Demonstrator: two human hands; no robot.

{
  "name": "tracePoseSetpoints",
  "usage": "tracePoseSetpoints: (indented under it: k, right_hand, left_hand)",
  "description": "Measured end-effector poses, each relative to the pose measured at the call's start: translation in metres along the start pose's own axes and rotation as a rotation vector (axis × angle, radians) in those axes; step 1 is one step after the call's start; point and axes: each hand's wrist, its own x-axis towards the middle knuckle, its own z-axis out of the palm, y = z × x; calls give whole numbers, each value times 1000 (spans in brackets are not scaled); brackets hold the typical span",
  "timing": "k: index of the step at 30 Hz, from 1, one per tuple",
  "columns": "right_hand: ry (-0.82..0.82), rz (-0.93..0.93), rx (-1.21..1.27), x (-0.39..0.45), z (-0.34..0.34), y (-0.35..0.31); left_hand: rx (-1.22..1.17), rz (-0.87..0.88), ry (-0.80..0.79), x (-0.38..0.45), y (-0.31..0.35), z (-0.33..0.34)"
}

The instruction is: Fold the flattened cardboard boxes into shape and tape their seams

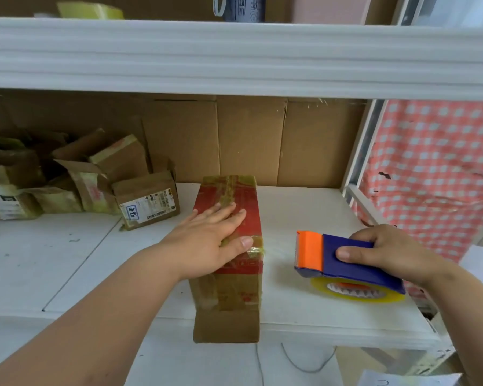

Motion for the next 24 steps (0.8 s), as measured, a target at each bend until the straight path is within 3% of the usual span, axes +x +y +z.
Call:
tracePoseSetpoints:
  k: [4, 17, 24]
  right_hand:
    - [4, 42, -56, 4, -1, -5]
    - [-72, 81, -579, 33, 3, -49]
    - [-194, 188, -412, 48, 7, -61]
  left_hand:
    - [21, 1, 10, 2, 5, 2]
    - [26, -4, 73, 0, 7, 7]
    - [46, 0, 80, 3, 6, 8]
